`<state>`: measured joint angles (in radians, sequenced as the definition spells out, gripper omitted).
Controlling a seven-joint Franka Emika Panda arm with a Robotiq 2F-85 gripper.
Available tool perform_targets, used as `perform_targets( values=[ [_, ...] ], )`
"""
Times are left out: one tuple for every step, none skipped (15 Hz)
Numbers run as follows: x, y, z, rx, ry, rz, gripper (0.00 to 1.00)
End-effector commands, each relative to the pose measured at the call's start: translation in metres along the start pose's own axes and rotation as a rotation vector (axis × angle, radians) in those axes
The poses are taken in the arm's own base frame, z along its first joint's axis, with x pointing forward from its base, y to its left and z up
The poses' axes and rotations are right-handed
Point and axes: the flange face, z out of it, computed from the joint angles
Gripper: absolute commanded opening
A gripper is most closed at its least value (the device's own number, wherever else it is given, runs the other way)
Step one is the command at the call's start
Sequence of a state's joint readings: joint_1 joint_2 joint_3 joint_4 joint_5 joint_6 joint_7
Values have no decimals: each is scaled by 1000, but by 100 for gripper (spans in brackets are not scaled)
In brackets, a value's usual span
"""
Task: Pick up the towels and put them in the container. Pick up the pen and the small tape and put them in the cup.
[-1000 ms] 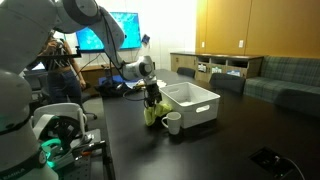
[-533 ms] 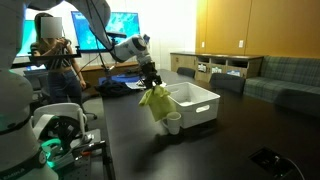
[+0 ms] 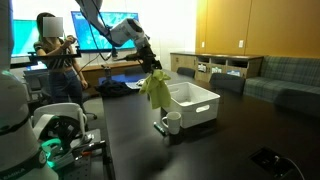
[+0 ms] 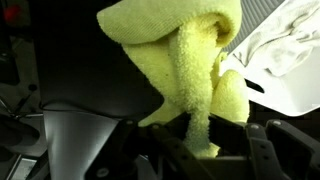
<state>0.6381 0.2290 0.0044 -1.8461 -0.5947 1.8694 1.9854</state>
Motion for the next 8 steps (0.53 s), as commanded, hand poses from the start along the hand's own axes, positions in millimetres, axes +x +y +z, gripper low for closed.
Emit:
perform_targets(
  values=[
    [17, -9, -31, -3, 56, -3, 3],
    [23, -11, -39, -1, 64, -4, 3],
    [27, -13, -47, 1, 75, -7, 3],
    [32, -17, -55, 7, 88, -13, 3],
    [38, -20, -63, 15, 97, -23, 3],
    [45, -25, -70, 24, 102, -35, 3],
    [51, -29, -77, 38, 108, -53, 3],
    [53, -36, -89, 54, 113, -73, 3]
  ],
)
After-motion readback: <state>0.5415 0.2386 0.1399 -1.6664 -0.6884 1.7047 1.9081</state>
